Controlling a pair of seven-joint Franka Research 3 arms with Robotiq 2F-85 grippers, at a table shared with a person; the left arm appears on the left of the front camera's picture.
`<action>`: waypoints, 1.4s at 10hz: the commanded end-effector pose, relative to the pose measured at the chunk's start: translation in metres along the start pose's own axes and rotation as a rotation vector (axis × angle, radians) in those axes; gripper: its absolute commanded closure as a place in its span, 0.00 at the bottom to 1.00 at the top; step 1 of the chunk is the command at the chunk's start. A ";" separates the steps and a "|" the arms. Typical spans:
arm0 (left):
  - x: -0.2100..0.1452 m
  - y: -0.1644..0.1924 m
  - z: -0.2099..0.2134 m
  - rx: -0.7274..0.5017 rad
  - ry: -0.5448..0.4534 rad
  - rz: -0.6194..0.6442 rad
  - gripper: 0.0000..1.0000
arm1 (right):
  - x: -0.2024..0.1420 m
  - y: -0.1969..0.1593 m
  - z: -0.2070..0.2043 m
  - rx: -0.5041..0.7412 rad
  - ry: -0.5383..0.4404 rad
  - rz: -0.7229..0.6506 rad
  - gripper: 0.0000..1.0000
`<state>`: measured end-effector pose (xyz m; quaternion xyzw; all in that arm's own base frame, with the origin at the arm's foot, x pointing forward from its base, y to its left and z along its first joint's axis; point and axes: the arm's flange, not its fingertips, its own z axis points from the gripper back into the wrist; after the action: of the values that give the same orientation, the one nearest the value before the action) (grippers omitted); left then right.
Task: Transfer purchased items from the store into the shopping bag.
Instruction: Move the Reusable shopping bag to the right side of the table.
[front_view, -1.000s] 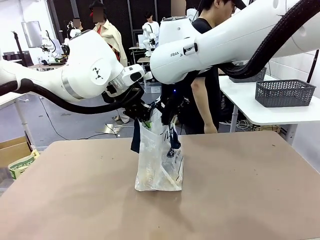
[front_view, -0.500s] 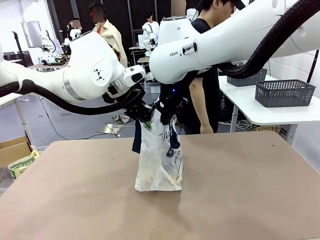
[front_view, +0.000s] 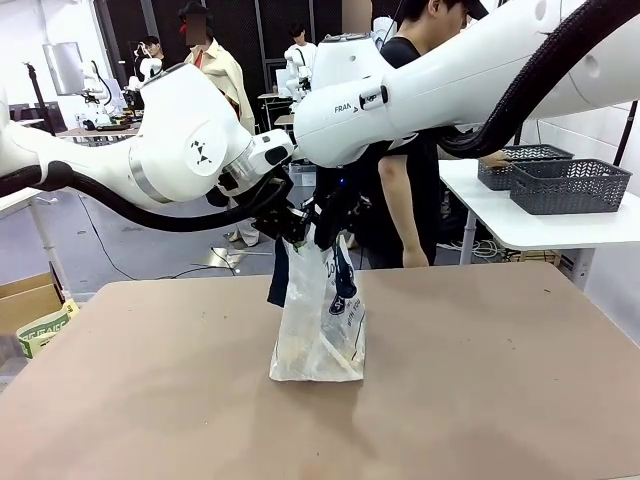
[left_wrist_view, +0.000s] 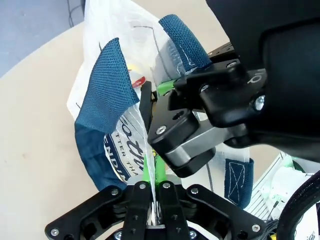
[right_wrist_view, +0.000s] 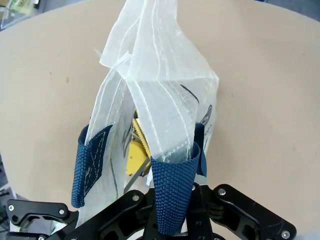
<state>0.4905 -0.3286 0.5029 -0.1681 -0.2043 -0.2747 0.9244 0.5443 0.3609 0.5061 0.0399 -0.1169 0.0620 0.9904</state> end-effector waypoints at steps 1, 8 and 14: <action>-0.005 0.002 0.005 -0.054 -0.043 -0.027 0.89 | 0.004 0.004 -0.004 0.029 -0.002 -0.032 1.00; -0.027 -0.007 0.036 -0.118 -0.083 -0.035 0.00 | 0.007 0.004 -0.006 0.017 -0.009 -0.039 1.00; -0.034 -0.015 0.049 -0.189 -0.107 -0.065 0.00 | 0.009 0.005 -0.006 0.014 -0.013 -0.040 1.00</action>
<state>0.4472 -0.3126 0.5338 -0.2523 -0.2331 -0.2968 0.8910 0.5497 0.3628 0.5030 0.0412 -0.1165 0.0544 0.9909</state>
